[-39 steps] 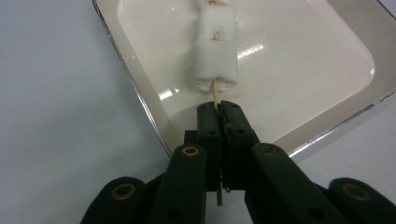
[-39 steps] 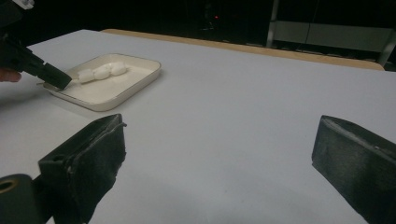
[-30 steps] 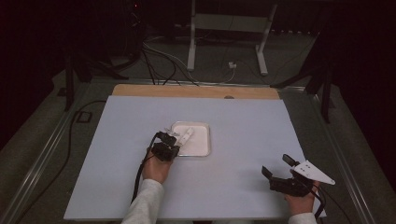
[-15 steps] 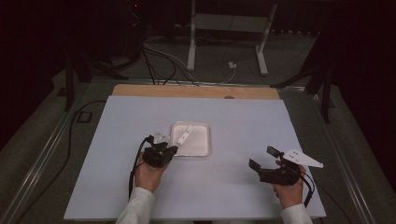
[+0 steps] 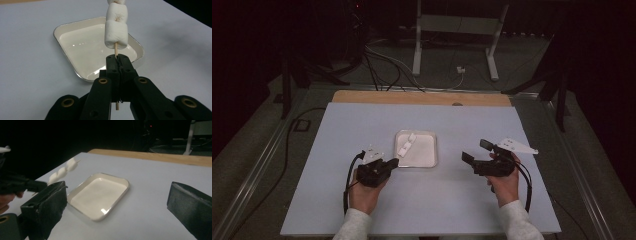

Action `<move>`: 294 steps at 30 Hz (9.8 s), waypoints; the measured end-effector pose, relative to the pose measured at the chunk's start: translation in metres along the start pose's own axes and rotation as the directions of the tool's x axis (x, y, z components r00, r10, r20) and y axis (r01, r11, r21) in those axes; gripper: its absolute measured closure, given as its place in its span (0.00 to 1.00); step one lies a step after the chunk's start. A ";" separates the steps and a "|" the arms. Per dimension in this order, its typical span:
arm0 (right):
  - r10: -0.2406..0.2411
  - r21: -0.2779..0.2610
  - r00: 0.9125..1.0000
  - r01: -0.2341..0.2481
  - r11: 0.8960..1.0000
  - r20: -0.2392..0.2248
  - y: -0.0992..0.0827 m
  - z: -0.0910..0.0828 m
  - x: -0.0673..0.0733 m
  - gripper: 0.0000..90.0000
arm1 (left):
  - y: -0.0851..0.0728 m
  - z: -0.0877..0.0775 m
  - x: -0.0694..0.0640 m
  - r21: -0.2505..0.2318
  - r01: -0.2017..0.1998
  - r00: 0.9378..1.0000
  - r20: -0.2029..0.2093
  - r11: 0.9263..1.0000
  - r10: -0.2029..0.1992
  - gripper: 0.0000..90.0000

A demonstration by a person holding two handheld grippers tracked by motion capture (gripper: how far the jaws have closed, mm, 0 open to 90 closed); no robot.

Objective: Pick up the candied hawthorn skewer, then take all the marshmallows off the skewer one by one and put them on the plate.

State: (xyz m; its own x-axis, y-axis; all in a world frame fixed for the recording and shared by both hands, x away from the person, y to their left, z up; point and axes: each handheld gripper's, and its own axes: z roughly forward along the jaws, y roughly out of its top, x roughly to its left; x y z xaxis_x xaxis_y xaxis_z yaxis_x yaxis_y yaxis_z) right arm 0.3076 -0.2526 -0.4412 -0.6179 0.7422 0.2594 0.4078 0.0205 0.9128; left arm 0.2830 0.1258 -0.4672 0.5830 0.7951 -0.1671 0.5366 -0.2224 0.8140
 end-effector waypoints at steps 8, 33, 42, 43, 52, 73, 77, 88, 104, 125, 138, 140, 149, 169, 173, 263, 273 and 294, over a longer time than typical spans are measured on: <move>-0.014 -0.001 1.000 0.014 1.000 -0.018 0.021 0.018 0.005 0.03 | -0.010 -0.012 -0.001 -0.043 -0.002 1.000 -0.004 0.999 0.002 1.00; 0.089 0.043 0.981 -0.083 0.996 -0.171 0.049 0.088 0.034 0.03 | -0.017 -0.026 -0.003 -0.138 -0.044 0.999 0.016 0.989 0.047 1.00; 0.168 0.094 0.957 -0.150 0.984 -0.235 0.042 0.105 0.039 0.05 | -0.017 -0.025 -0.006 -0.151 -0.048 0.998 0.028 0.987 0.052 1.00; 0.172 0.098 0.955 -0.153 0.983 -0.241 0.041 0.106 0.040 0.06 | -0.017 -0.025 -0.007 -0.151 -0.050 0.998 0.030 0.987 0.055 1.00; 0.239 0.154 0.918 -0.199 0.968 -0.317 0.038 0.115 0.048 0.25 | -0.016 -0.022 -0.009 -0.155 -0.055 0.997 0.043 0.986 0.063 1.00; 0.426 0.320 0.837 -0.323 0.891 -0.342 0.027 0.131 0.060 0.85 | -0.018 -0.014 -0.014 -0.165 -0.053 0.997 0.049 0.985 0.062 1.00; 0.427 0.316 0.844 -0.328 0.890 -0.326 0.029 0.130 0.059 0.87 | -0.017 -0.013 -0.013 -0.160 -0.067 0.996 0.047 0.985 0.075 1.00; 0.413 0.313 0.862 -0.322 0.893 -0.293 0.032 0.127 0.053 0.89 | -0.017 -0.013 -0.012 -0.138 -0.099 0.993 0.046 0.985 0.107 1.00; 0.427 0.305 0.864 -0.344 0.888 -0.268 0.034 0.125 0.046 0.90 | -0.018 -0.014 -0.010 -0.116 -0.129 0.990 0.047 0.985 0.135 1.00; 0.299 0.246 0.948 -0.267 0.932 -0.105 0.038 0.124 0.021 0.88 | -0.029 -0.022 0.016 -0.107 -0.011 1.000 0.010 0.994 0.012 1.00; 0.213 0.370 0.977 -0.192 0.909 -0.015 0.003 0.166 0.033 0.80 | -0.028 -0.021 0.015 -0.116 0.009 1.000 0.027 0.993 -0.005 1.00; 0.213 0.374 0.977 -0.191 0.907 -0.017 -0.001 0.169 0.034 0.66 | -0.028 -0.020 0.015 -0.115 0.009 1.000 0.026 0.993 -0.006 1.00; 0.252 0.409 0.967 -0.214 0.887 -0.042 -0.004 0.170 0.033 0.35 | -0.028 -0.019 0.015 -0.110 0.017 1.000 0.020 0.994 -0.015 1.00; 0.294 0.316 0.918 -0.204 0.927 -0.268 0.016 0.144 0.058 0.03 | -0.027 -0.014 0.010 -0.115 0.019 0.999 0.030 0.993 -0.016 1.00; 0.323 0.334 0.900 -0.220 0.917 -0.294 0.014 0.146 0.063 0.05 | -0.026 -0.014 0.008 -0.119 0.015 0.999 0.038 0.993 -0.011 1.00; 0.509 0.339 0.819 -0.415 0.845 -0.266 0.022 0.148 0.034 0.91 | -0.028 -0.023 0.004 -0.043 -0.130 0.991 0.039 0.991 0.131 1.00; 0.348 0.297 0.929 -0.300 0.907 -0.124 0.037 0.131 0.017 0.88 | -0.036 -0.027 0.020 -0.047 -0.051 0.998 0.026 0.998 0.053 1.00; 0.280 0.416 0.958 -0.228 0.880 -0.068 0.005 0.154 0.027 0.43 | -0.033 -0.013 0.016 -0.035 -0.033 0.999 0.022 0.999 0.034 1.00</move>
State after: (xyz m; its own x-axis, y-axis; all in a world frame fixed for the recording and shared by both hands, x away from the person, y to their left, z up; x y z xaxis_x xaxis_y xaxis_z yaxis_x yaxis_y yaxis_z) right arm 0.3959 -0.1292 -0.4784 -0.5229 0.6713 0.5253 0.7795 0.1272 0.6134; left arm 0.2669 0.1530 -0.4892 0.6142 0.7744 -0.1518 0.4956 -0.2288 0.8379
